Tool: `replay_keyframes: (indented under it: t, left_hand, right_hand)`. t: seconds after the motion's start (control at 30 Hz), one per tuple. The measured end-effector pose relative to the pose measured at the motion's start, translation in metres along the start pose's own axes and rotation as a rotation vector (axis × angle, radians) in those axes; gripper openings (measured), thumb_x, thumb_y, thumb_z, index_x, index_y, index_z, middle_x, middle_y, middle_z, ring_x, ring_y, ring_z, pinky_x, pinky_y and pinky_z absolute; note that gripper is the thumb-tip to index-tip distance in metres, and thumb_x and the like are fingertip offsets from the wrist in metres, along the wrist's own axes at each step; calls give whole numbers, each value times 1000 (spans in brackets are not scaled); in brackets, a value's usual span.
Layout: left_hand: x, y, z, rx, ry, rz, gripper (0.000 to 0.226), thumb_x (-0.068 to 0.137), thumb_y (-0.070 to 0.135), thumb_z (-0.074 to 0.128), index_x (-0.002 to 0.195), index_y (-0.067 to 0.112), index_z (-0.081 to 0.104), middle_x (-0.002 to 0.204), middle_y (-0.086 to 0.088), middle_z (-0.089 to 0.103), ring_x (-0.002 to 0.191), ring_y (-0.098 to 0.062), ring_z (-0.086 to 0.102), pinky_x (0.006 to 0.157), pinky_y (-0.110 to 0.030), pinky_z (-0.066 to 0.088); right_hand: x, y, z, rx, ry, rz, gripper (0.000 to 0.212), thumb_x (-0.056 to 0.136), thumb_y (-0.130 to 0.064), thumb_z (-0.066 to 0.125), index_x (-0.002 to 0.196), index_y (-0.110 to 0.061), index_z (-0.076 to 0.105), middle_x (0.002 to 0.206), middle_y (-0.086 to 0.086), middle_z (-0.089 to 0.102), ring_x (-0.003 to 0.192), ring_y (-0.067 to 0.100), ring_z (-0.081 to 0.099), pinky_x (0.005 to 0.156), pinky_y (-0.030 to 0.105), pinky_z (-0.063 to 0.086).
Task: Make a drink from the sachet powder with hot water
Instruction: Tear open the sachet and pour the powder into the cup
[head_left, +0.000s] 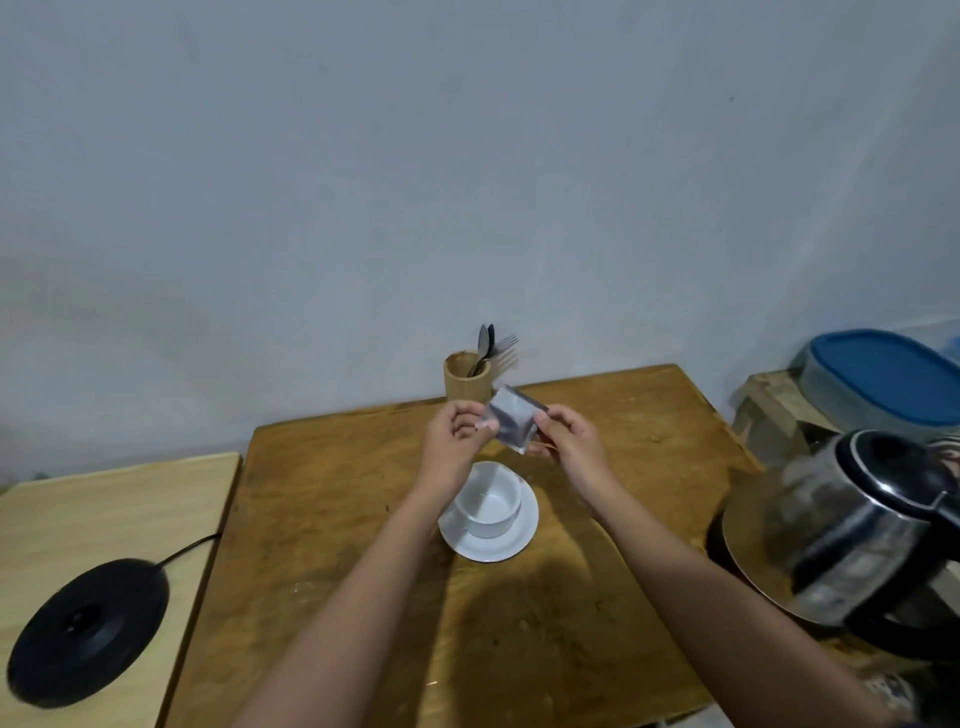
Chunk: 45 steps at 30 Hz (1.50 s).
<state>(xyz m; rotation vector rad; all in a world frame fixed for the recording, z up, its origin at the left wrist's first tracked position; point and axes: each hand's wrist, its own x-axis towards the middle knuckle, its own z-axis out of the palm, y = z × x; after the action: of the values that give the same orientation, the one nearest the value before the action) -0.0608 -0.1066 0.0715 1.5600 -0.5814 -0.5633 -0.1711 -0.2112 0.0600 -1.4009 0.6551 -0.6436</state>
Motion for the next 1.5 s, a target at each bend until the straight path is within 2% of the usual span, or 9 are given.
replay_keyframes:
  t: [0.17,0.27,0.43,0.57,0.67,0.8,1.13,1.33,1.5]
  left_hand:
    - [9,-7,-4,270,-153,-26,34,79,0,66,108,12,53,83,2,55,78,-14,52,67,-18,47]
    - [17,-9,-7,458,-254,-21,43,79,4,67,119,14,52,92,0,57,79,-13,53,69,-20,47]
    - [27,-17,-7,798,-353,51,9,85,13,60,92,9,64,81,-4,58,76,-19,53,65,-27,39]
    - [26,-27,-7,895,-378,50,18,88,15,54,88,2,67,83,-7,57,76,-18,49,62,-26,35]
    - [25,-37,-9,922,-384,37,15,88,12,54,81,8,66,82,-4,54,77,-19,50,66,-28,36]
    - [22,-46,-13,853,-340,-18,22,86,6,52,67,16,55,62,1,47,65,-16,43,55,-26,31]
    - [14,-54,-18,612,-114,-138,46,83,3,61,51,18,32,54,4,33,51,-8,28,47,-16,26]
    - [15,-51,-21,678,-195,-125,35,83,6,61,56,16,42,56,4,38,54,-8,33,51,-20,28]
    - [19,-41,-24,749,-287,-50,12,86,11,59,88,4,69,76,-5,57,72,-16,48,58,-23,36]
  right_hand:
    - [4,12,1,-164,-24,39,13,96,-10,47,88,-9,56,79,-2,59,72,8,58,54,9,50]
    - [7,20,1,-216,-57,54,21,96,-10,47,80,-19,56,78,-1,59,69,9,57,55,12,49]
    - [10,30,-3,-491,-118,-5,15,94,-14,51,86,-8,62,70,0,53,62,11,45,59,26,37]
    - [16,26,0,-766,-202,-100,19,94,-18,51,92,-6,65,79,6,61,69,14,50,60,27,36]
    - [22,21,4,-943,-316,-175,19,93,-15,49,94,-7,66,88,9,64,80,18,53,68,30,41]
    - [29,16,14,-1098,-476,-224,20,93,-19,47,98,-10,65,100,10,66,91,24,58,79,41,49]
    - [40,-6,25,-1140,-553,-119,7,86,-17,60,88,-14,66,89,11,67,86,28,61,75,43,51]
    - [36,-10,28,-1250,-553,-91,12,89,-16,58,92,-9,67,85,9,61,78,23,55,68,35,46]
    - [33,-12,30,-1279,-515,-96,14,88,-11,60,95,-8,71,98,11,70,86,24,62,73,34,50]
